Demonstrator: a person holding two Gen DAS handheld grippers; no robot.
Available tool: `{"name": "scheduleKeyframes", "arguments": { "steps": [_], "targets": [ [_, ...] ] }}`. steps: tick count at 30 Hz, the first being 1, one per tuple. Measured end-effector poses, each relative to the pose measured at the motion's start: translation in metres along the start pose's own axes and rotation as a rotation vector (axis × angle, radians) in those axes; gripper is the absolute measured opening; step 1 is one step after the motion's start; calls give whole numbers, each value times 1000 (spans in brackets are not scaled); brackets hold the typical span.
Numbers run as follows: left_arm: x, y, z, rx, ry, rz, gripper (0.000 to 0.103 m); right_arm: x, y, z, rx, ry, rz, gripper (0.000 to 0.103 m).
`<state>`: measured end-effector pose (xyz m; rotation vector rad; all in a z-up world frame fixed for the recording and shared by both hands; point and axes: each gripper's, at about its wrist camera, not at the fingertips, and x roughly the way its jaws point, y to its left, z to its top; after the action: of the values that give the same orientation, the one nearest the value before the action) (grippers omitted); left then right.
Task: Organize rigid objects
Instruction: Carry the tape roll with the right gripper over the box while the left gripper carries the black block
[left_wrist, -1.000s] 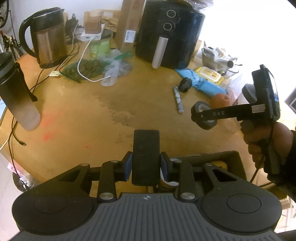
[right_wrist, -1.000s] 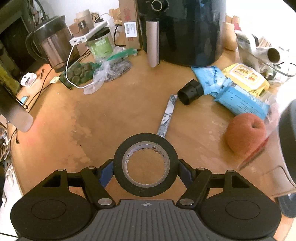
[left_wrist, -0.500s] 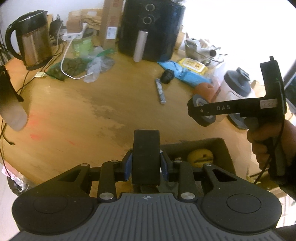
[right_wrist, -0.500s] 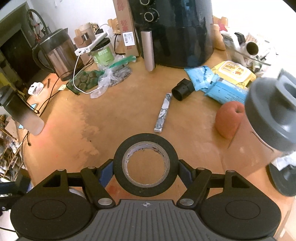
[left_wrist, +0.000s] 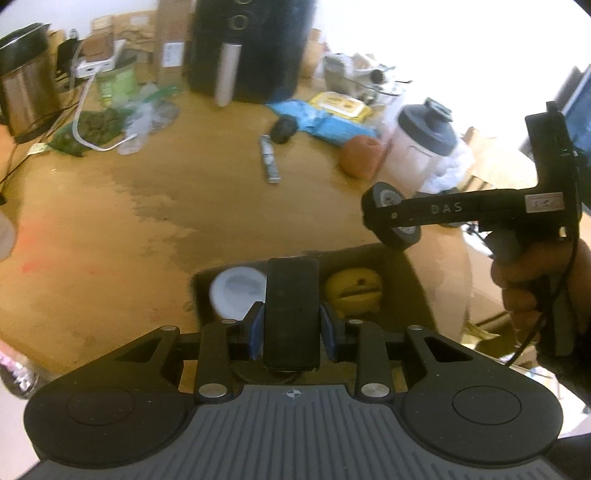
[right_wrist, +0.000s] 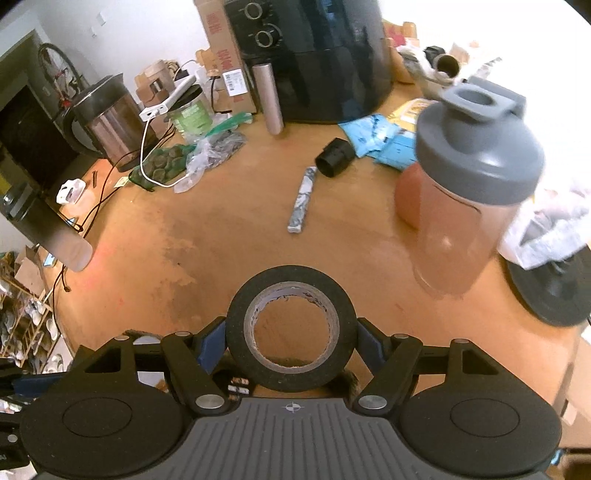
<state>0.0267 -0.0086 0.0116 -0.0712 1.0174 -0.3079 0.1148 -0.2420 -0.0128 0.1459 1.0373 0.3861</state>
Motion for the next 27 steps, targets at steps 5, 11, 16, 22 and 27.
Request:
{"name": "scheduleKeyframes", "arguments": {
  "steps": [5,11,16,22,27],
  "targets": [
    [-3,-10,2,20,-42,-101,43,-12,-10,-8,22,-12,-8,75],
    [-3,-15,0,29,-54,-63,55,-25,-18,-17,43,-24,-16,75],
    [-1,-12,-5,19,-28,1,55,-29,-21,-28,57,-18,-15,75],
    [-2,-7,-16,-6,0,38,55,-31,-22,-40,71,-3,-2,75],
    [-5,-4,-24,-34,4,61,55,-33,-16,-47,57,9,18,75]
  ]
}}
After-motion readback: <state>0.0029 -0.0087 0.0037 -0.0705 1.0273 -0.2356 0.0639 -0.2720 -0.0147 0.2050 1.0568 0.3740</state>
